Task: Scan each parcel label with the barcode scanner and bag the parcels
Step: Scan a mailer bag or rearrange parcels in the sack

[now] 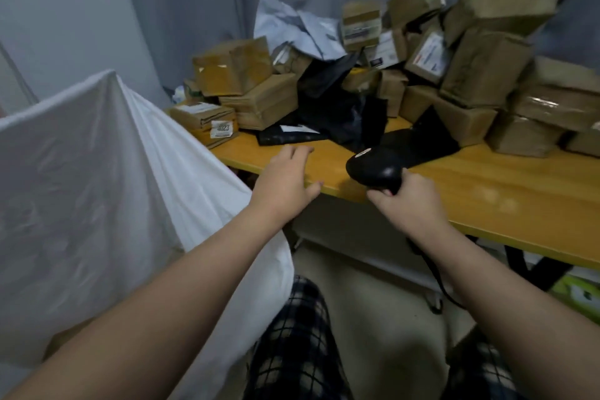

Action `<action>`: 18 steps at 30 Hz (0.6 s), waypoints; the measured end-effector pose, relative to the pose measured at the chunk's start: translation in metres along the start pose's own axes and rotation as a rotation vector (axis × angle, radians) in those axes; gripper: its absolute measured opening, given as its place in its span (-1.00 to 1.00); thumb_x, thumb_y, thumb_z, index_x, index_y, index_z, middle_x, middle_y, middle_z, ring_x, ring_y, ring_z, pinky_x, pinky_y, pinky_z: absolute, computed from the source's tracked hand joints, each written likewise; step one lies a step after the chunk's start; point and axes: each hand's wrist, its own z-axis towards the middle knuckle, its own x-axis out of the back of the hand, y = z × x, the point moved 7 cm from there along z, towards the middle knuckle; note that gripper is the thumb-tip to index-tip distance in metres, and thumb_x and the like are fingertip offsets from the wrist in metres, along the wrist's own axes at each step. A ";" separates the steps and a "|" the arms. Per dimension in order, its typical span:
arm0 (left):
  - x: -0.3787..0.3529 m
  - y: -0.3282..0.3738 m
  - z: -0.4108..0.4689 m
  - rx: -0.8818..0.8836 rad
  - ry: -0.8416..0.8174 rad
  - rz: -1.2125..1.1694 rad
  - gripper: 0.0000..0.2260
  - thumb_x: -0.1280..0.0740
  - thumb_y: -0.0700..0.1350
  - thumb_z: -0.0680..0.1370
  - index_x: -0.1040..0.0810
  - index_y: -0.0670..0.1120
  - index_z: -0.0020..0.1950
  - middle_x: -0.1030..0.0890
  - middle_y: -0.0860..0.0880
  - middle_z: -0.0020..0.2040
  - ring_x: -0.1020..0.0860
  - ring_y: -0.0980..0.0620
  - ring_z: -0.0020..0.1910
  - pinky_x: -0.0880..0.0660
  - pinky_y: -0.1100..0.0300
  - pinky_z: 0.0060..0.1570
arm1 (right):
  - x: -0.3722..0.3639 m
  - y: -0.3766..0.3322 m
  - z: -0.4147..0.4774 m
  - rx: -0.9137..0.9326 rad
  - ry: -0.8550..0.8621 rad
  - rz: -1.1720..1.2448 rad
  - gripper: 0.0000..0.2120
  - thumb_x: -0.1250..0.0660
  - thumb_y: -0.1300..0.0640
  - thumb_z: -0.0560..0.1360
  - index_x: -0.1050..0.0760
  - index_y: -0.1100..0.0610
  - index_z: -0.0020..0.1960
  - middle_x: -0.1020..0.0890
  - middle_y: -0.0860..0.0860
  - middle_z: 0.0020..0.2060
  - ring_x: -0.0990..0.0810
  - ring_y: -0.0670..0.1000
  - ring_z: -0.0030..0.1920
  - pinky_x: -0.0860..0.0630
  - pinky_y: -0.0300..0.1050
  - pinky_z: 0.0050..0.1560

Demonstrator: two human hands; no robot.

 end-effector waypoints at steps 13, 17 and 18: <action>-0.019 0.005 0.186 0.121 0.034 0.298 -0.22 -0.35 0.05 0.56 0.06 -0.17 0.57 -0.16 -0.21 0.49 -0.34 -0.23 0.34 -0.42 -0.01 0.19 | 0.035 0.025 0.091 -0.104 0.163 0.365 -0.68 -0.44 0.11 0.43 -0.34 0.05 -0.38 -0.46 -0.07 -0.43 -0.44 -0.12 -0.34 -0.32 -0.29 -0.39; -0.024 -0.010 0.225 0.117 0.054 0.130 -0.67 -0.18 -0.12 0.64 -0.42 -0.19 0.39 -0.48 -0.25 0.23 -0.51 -0.26 0.11 -0.47 -0.02 0.00 | 0.027 0.027 0.109 -0.103 0.147 0.375 -0.82 -0.45 0.10 0.43 -0.51 0.17 -0.25 -0.54 -0.05 -0.36 -0.50 -0.13 -0.28 -0.37 -0.30 -0.34; -0.022 -0.009 0.229 0.078 0.096 0.051 -0.73 -0.15 -0.16 0.65 -0.52 -0.21 0.27 -0.56 -0.25 0.12 -0.53 -0.27 0.06 -0.48 -0.02 0.00 | 0.026 0.027 0.111 -0.098 0.146 0.382 -0.84 -0.45 0.10 0.43 -0.53 0.16 -0.22 -0.55 -0.06 -0.35 -0.50 -0.13 -0.27 -0.36 -0.30 -0.35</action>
